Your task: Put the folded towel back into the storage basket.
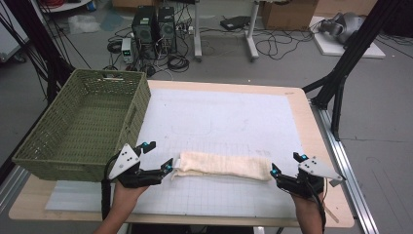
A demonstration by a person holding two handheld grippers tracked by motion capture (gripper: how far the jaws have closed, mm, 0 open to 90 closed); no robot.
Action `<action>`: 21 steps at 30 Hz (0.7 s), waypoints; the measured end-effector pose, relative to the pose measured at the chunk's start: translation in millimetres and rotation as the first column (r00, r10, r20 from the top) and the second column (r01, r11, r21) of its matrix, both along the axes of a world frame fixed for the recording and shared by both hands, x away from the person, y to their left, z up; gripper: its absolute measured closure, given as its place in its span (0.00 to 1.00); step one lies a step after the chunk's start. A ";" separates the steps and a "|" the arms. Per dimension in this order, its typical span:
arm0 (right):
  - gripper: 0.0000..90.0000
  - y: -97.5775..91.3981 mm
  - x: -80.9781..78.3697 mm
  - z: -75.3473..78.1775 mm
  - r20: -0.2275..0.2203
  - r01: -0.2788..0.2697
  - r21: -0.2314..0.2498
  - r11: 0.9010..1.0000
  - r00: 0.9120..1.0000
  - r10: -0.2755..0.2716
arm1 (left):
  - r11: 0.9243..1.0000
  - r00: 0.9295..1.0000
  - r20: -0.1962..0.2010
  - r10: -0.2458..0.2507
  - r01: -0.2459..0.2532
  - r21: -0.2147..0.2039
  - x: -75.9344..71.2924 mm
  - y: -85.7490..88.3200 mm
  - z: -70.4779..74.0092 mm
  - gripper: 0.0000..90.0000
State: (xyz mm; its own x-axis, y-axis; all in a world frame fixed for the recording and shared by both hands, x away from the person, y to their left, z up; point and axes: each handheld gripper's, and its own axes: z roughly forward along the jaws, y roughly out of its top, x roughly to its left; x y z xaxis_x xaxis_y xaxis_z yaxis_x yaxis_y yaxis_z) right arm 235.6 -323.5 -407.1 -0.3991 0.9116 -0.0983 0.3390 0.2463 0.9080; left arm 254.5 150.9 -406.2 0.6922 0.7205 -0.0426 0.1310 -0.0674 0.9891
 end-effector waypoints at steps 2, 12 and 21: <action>0.18 0.0 -0.2 0.1 0.000 -0.002 0.000 1.000 1.000 0.002 | 1.000 1.000 0.000 -0.001 0.001 0.001 -0.1 -0.8 0.9 0.20; 0.18 -1.9 -0.6 0.2 -0.001 0.001 0.004 1.000 1.000 -0.001 | 0.999 0.998 -0.049 -0.046 0.046 0.001 6.4 -4.1 8.3 0.20; 0.18 -1.2 -0.7 0.2 0.000 -0.001 0.002 1.000 1.000 0.001 | 0.998 0.995 -0.071 -0.064 0.064 0.005 16.6 -5.4 22.2 0.20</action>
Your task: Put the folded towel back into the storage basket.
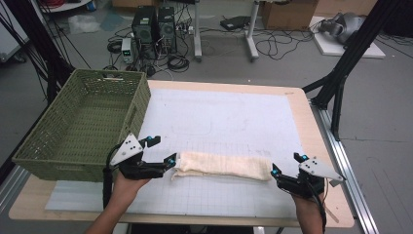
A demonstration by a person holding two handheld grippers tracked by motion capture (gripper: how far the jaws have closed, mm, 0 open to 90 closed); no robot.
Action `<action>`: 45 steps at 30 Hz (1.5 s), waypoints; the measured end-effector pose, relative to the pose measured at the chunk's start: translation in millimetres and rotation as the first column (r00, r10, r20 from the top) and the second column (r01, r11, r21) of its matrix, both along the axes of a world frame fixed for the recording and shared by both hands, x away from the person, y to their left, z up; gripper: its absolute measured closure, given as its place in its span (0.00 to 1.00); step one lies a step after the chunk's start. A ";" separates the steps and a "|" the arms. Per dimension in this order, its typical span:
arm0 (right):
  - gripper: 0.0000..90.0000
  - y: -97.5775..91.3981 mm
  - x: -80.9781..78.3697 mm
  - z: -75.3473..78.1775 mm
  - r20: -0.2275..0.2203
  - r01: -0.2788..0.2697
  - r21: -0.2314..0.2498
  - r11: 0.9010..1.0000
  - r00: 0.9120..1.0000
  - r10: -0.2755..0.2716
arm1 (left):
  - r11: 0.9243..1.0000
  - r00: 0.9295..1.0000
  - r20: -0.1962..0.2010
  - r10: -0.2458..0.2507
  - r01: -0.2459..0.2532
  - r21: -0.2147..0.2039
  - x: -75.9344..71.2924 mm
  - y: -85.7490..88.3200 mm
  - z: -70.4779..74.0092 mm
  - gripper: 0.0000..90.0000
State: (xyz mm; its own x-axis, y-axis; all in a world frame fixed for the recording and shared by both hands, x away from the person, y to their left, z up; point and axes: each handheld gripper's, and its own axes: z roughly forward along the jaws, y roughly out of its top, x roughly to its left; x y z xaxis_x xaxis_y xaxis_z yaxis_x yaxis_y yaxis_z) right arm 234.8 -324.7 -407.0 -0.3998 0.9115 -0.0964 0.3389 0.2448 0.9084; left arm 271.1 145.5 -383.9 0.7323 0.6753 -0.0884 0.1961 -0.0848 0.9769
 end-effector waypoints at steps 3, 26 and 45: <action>0.18 0.5 0.1 -0.1 -0.003 0.001 0.006 1.000 1.000 -0.001 | 1.000 1.000 -0.023 -0.011 0.011 -0.003 5.3 -3.1 1.5 0.20; 0.18 0.3 0.0 -1.4 -0.006 -0.001 -0.001 1.000 1.000 0.001 | 0.998 0.988 -0.148 -0.043 0.051 0.046 26.2 -28.0 -12.3 0.22; 0.18 -1.9 -1.7 -2.2 -0.007 0.005 0.001 1.000 1.000 -0.005 | 0.992 0.970 -0.242 -0.031 0.060 0.115 37.0 -36.6 -28.1 0.25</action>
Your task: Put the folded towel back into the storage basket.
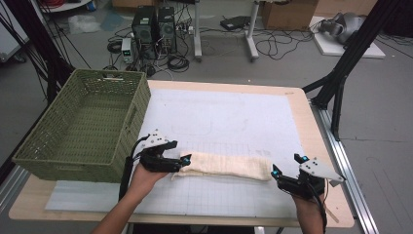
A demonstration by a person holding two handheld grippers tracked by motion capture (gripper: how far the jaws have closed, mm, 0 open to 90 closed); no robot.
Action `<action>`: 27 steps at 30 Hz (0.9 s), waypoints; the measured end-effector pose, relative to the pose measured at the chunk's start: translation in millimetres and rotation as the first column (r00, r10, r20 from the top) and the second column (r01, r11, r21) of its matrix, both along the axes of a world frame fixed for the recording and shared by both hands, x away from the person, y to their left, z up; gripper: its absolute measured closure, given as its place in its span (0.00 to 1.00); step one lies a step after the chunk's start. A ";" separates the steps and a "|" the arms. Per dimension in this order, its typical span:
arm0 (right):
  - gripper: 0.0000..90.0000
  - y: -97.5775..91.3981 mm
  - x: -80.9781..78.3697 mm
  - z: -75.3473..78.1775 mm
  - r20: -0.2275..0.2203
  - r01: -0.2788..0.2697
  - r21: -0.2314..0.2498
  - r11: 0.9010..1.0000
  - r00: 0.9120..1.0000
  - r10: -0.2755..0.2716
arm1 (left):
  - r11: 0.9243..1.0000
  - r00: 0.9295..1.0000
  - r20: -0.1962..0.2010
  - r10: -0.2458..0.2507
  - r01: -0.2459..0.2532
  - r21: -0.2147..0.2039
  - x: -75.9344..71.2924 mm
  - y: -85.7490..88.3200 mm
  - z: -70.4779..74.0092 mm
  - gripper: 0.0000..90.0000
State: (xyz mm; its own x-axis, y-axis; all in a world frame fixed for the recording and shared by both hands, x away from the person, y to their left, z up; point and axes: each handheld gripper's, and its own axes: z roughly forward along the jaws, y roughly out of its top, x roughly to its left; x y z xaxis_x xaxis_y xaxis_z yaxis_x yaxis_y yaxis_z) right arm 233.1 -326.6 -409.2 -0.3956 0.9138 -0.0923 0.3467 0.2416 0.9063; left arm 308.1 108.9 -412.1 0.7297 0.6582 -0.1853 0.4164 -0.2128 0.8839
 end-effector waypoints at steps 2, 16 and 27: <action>0.18 0.5 -0.5 0.0 -0.004 0.000 0.001 1.000 1.000 0.000 | 1.000 1.000 -0.009 -0.001 0.001 0.014 1.0 -1.5 -1.8 0.26; 0.18 0.8 -0.5 -0.3 -0.008 -0.001 0.002 1.000 1.000 0.001 | 0.997 0.996 -0.070 0.047 -0.042 0.068 6.1 -7.5 -12.5 0.26; 0.18 -0.3 -1.5 -1.3 -0.013 0.002 -0.001 1.000 1.000 -0.002 | 0.992 0.993 -0.113 0.040 -0.025 0.127 7.7 -16.0 -29.7 0.30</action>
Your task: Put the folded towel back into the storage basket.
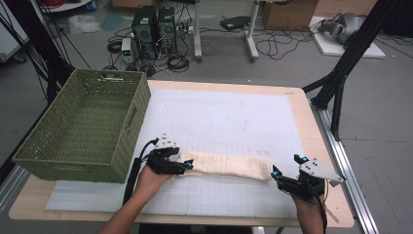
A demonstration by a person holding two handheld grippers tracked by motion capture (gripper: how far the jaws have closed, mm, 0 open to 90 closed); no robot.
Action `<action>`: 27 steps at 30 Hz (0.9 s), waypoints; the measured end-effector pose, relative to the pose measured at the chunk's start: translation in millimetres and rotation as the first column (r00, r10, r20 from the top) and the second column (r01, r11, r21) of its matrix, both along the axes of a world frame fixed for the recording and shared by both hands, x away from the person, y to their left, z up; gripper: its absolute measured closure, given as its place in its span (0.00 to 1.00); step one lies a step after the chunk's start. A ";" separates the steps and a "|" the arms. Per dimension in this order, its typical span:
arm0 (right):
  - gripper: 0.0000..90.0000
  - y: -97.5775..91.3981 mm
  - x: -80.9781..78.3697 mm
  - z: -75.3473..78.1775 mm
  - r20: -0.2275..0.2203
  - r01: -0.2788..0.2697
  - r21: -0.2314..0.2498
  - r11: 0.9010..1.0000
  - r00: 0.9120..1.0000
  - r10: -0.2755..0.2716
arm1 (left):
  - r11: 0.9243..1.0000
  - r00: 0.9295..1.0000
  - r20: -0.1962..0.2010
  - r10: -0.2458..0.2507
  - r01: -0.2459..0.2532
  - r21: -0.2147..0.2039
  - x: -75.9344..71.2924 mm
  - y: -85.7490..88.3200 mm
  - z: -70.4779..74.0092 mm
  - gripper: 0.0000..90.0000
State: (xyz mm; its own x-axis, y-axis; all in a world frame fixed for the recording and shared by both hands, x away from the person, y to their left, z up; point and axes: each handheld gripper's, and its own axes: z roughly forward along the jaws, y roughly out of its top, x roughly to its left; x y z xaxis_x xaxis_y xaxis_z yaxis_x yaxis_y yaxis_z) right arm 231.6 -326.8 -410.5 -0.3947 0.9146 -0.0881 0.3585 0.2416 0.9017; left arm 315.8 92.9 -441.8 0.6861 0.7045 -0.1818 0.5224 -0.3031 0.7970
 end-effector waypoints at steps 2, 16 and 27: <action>0.18 -2.2 -1.9 -0.5 0.000 0.005 0.000 1.000 1.000 -0.005 | 1.000 1.000 -0.009 0.001 -0.001 0.029 0.4 -2.8 -6.8 0.31; 0.18 -1.4 -2.6 -0.9 -0.004 -0.006 -0.016 1.000 1.000 0.006 | 0.996 0.999 0.050 -0.015 0.010 0.084 -9.2 -6.7 -8.7 0.59; 0.18 -0.1 -2.1 -2.3 -0.017 -0.016 -0.017 1.000 1.000 0.016 | 0.995 0.994 0.088 -0.070 0.062 0.083 -15.3 -7.7 -8.0 0.89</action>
